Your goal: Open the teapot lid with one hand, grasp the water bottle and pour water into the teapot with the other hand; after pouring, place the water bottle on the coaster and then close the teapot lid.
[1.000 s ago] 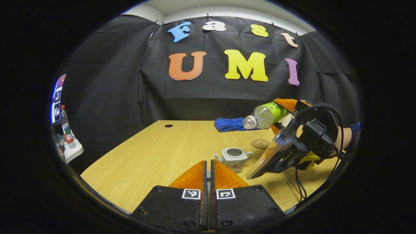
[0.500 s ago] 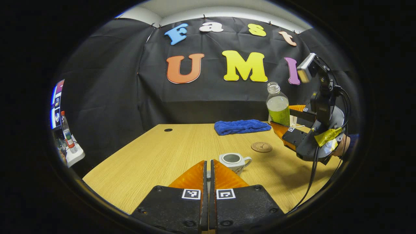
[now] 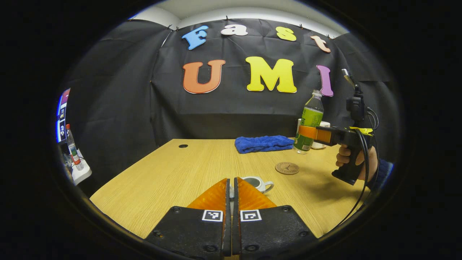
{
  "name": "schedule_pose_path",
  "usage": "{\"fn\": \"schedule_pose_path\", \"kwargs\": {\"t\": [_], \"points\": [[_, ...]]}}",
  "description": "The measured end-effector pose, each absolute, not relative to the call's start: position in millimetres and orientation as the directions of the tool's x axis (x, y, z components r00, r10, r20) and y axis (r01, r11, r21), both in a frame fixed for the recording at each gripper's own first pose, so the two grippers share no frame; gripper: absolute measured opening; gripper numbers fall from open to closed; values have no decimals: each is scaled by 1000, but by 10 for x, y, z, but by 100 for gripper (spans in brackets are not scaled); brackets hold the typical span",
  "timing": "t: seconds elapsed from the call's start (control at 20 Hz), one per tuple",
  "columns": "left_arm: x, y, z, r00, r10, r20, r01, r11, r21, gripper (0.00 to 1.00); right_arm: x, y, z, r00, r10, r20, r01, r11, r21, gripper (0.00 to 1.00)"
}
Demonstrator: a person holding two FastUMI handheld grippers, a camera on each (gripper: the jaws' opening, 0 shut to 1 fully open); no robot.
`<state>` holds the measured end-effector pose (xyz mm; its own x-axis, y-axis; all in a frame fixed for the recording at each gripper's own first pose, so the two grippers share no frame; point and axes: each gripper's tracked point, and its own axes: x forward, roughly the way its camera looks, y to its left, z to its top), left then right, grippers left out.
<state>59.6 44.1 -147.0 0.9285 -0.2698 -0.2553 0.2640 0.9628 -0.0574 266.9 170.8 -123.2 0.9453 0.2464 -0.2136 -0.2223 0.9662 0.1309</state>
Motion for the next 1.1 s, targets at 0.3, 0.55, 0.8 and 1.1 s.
{"fn": "schedule_pose_path", "kwargs": {"t": [0.3, 0.55, 0.8, 1.1], "points": [[599, 439, -1544, 929, -254, -270, 259, 966, -17, 4, 2848, 1796, -1817, 896, 242, -371, -200, 969, 146, 73], [551, 443, -1529, 929, -254, -269, 257, 966, -24, 4, 2928, 1780, -2023, 909, 184, -373, -183, 982, 40, 76], [512, 498, -1563, 927, -249, -282, 248, 968, -41, 4, 2879, 1865, -2059, 900, 197, -389, -195, 980, 44, 76], [528, 535, -1543, 929, -248, -275, 245, 968, -47, 4, 2741, 1731, -2173, 878, 186, -441, -156, 982, 102, 97]]}}
